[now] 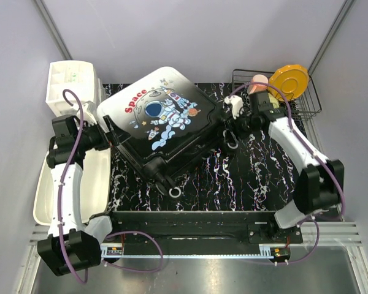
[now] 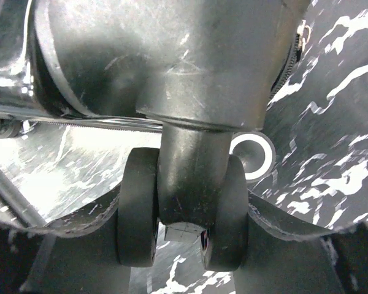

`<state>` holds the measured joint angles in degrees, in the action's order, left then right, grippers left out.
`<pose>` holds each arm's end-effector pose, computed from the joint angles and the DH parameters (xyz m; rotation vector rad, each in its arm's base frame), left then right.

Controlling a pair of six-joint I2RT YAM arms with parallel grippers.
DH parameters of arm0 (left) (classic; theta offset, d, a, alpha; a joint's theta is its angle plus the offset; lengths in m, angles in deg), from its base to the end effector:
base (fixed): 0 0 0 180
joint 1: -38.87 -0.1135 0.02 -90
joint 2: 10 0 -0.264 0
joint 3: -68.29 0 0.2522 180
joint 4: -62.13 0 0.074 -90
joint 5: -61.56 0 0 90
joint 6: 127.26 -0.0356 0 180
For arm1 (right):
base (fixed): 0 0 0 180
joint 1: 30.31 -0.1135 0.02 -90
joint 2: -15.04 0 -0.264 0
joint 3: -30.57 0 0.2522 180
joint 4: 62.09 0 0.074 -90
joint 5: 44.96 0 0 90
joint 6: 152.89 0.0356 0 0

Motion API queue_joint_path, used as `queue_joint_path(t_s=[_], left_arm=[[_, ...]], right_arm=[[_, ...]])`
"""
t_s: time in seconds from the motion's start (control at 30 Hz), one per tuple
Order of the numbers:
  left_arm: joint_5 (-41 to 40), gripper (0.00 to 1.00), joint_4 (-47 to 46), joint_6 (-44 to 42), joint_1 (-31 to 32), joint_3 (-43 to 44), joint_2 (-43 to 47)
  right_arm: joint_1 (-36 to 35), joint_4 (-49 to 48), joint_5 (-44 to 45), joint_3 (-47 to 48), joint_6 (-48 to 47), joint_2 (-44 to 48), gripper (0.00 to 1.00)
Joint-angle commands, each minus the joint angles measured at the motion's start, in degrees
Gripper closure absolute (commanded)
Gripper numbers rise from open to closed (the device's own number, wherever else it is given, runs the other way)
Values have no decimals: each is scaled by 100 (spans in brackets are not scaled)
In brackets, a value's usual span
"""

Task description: Open, take out, and arrange the luggage

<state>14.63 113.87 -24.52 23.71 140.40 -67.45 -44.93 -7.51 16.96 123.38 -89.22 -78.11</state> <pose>0.2011 0.0293 0.3396 -0.1053 2.1233 -0.8011 0.3318 0.1039 0.2893 -1.0333 2.2165 0.5279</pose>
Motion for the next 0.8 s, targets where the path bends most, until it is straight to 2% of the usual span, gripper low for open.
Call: queue_joint_path(t_s=[0.0,0.03,0.07,0.1,0.13,0.17,0.27,0.33,0.47,0.57,0.6,0.73,0.77], left_arm=[[-325,1,-870,572,389,-218,-160],[-412,1,-1019,573,530,-236,-196],[-631,1,-1125,573,671,-245,-240],[-703,1,-1239,564,942,-210,-310],[-860,1,-1423,564,1040,-166,-485],[-922,1,-1468,555,1111,-105,-626],[-1028,1,-1486,441,1164,343,-1214],[-985,1,-1434,283,1164,703,-1652],[-695,7,-1425,116,1243,1257,-2391],[-633,10,-1039,-567,1401,1907,-3032],[-624,11,-768,-735,1471,2283,-3200],[-449,16,-99,-1237,1489,3348,-4044],[-449,16,42,-1438,1489,3585,-4176]], right_arm=[[-147,664,-768,-696,558,1306,100],[-243,717,-891,-802,541,1569,100],[-322,952,-1032,-925,489,1684,84],[-367,1111,-1381,-952,349,1772,61],[-410,1260,-1481,-952,304,1869,33],[-402,1453,-1360,-787,373,1896,1],[-262,1989,-1095,71,313,1695,0],[36,2158,-1226,548,154,1441,0],[1124,2474,-1631,1699,-39,755,0],[1425,2466,-1386,2131,-215,228,0],[1426,2457,-1263,2176,-354,122,0],[1426,2300,-1165,1940,-759,-195,10],[1426,2169,-1226,1739,-803,-222,15]])
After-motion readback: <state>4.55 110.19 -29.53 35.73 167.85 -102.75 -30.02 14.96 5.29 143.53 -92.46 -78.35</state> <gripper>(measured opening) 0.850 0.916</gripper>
